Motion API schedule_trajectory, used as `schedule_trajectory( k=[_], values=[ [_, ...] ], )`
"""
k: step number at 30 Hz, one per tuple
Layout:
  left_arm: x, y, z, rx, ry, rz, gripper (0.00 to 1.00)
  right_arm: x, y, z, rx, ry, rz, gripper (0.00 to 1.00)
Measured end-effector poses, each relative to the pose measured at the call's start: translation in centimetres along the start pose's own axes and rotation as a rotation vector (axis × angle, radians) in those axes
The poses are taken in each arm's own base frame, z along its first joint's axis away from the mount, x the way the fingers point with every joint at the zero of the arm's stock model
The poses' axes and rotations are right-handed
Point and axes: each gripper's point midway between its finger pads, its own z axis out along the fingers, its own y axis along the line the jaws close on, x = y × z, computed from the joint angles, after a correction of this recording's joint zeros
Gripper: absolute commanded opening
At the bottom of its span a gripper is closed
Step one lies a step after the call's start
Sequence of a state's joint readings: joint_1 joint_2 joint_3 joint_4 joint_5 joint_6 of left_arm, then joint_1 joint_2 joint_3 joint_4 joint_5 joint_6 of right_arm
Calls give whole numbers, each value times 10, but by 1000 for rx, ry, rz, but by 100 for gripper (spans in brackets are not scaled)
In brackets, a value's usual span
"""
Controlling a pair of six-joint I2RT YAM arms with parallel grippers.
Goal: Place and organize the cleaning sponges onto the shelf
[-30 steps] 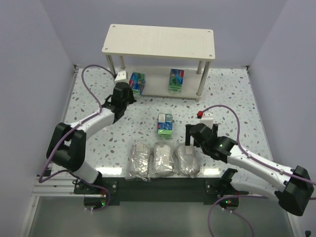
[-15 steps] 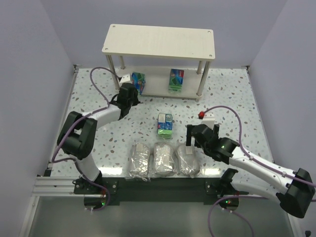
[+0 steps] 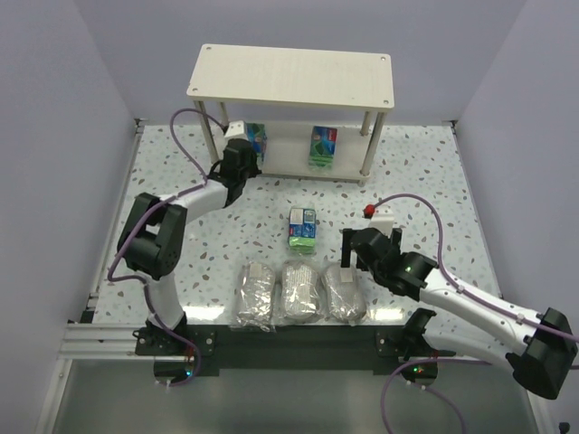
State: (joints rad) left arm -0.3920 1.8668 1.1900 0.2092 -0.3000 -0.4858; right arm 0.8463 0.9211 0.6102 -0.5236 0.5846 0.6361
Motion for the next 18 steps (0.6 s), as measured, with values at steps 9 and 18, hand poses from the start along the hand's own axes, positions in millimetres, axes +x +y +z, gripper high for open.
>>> schedule_trajectory(
  k=[9,18],
  values=[
    [13,2,-8,31,23,9,37,2,0,2,7,9,-8,99],
    [32,-58,-107,191,45,38,73,3,3,5,7,11,-1,99]
  ],
)
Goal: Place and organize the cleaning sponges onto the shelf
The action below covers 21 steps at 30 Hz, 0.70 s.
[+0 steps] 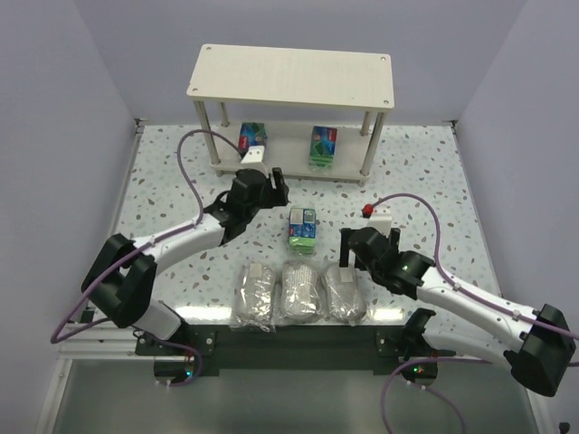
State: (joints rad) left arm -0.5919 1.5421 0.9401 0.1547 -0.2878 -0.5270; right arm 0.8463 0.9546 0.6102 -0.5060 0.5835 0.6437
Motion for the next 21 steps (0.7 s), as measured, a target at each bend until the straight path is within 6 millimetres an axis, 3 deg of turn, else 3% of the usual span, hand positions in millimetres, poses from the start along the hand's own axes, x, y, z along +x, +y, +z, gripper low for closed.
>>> schedule_trajectory(
  k=[2,4,9,12,18,21],
  values=[
    [9,-29,-20,74,11,0,73,-1,1,0,-2,-2,7,99],
    [27,-42,-34,117,40,-12,70,-1,1,0,-6,-3,16,99],
    [90,-34,-46,108,177,-16,57,0,0,-3,-17,-10,37,99],
    [112,-31,-44,103,232,-11,47,-2,0,-5,-23,-18,48,99],
    [127,-40,-44,151,264,-31,42,-3,-1,-7,-28,-25,54,99],
    [131,-39,-46,161,261,-50,50,-1,-1,-7,-26,-21,51,99]
  ],
)
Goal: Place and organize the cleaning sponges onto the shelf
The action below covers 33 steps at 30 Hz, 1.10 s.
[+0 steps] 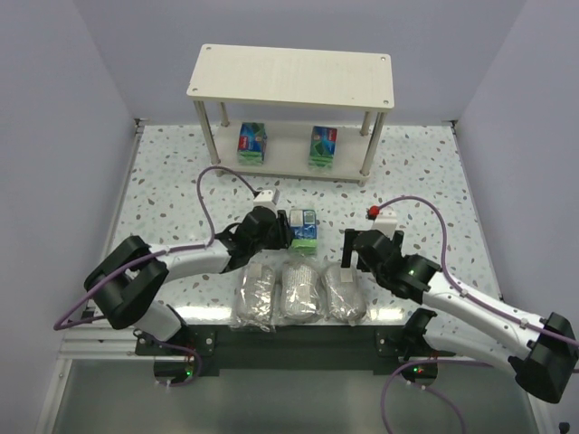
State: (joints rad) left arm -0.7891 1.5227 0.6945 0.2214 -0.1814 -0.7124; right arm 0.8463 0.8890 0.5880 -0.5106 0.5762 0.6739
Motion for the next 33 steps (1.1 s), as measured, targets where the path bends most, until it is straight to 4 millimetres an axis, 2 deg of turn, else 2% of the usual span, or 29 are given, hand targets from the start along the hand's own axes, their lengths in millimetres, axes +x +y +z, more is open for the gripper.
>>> schedule_trajectory(
  k=[3,12,14,17,18,21,26,33],
  values=[
    [4,2,-8,6,-1,-15,62,2,-1,1,4,4,-4,99],
    [19,-18,-15,63,31,-24,68,7,-1,4,10,23,-16,99],
    [23,-20,-12,70,38,-21,63,8,0,4,6,27,-16,99],
    [34,-17,-3,56,60,-21,36,8,1,4,1,30,-16,99],
    [35,-17,0,53,62,-19,23,8,1,4,1,30,-16,99],
    [29,-19,7,41,43,-7,11,8,1,4,1,31,-17,99],
    [15,-11,11,2,8,20,10,7,1,2,-3,25,-13,99],
    [-22,28,15,-84,-47,48,12,6,1,2,-6,22,-12,99]
  ],
)
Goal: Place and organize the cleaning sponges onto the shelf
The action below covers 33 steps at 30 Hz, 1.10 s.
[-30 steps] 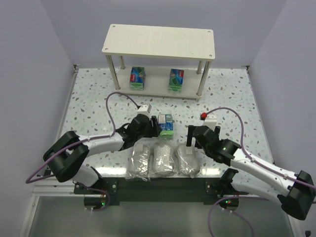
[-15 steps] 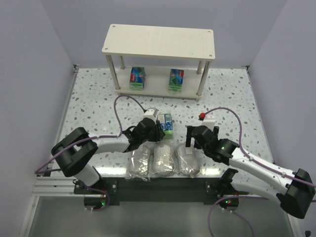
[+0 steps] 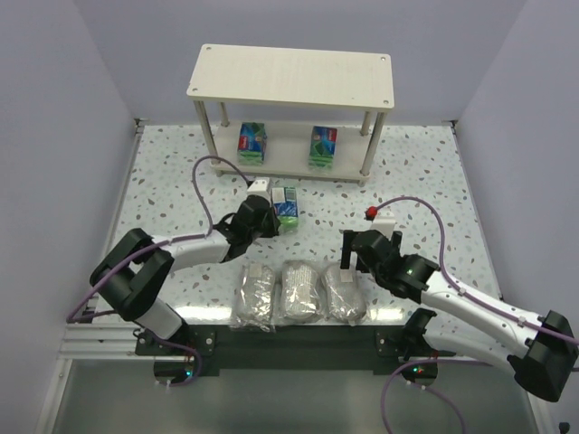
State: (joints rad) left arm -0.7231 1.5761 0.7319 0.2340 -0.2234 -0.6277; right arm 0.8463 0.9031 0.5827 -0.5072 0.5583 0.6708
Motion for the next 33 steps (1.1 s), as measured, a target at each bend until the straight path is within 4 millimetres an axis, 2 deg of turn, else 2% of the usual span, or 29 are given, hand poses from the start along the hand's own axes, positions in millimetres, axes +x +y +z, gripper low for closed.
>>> schedule_trajectory(
  k=[3,5,8,13,16,18,20,24,26,33],
  values=[
    [-13,16,-1,-27,-18,14,17,0,0,0,0,0,0,99],
    [-23,18,-4,-27,-36,36,18,0,0,0,0,0,0,99],
    [-45,6,-5,-3,-65,79,19,0,0,0,-1,0,0,99],
    [-102,-25,-9,49,-172,116,20,1,1,2,4,5,-5,99],
    [-129,-30,-3,46,-217,117,20,1,0,2,4,5,-5,99],
    [-144,-24,8,27,-234,104,18,1,0,2,4,4,-7,99],
    [-148,-11,20,-7,-230,98,15,1,0,1,3,2,-9,99],
    [-141,16,45,-67,-196,92,13,-1,-1,0,0,-4,-9,99],
    [-139,23,54,-77,-196,87,13,-1,-1,0,3,-5,-13,99],
    [-154,12,63,-25,-255,78,14,-1,-3,0,8,-6,-24,99]
  ],
)
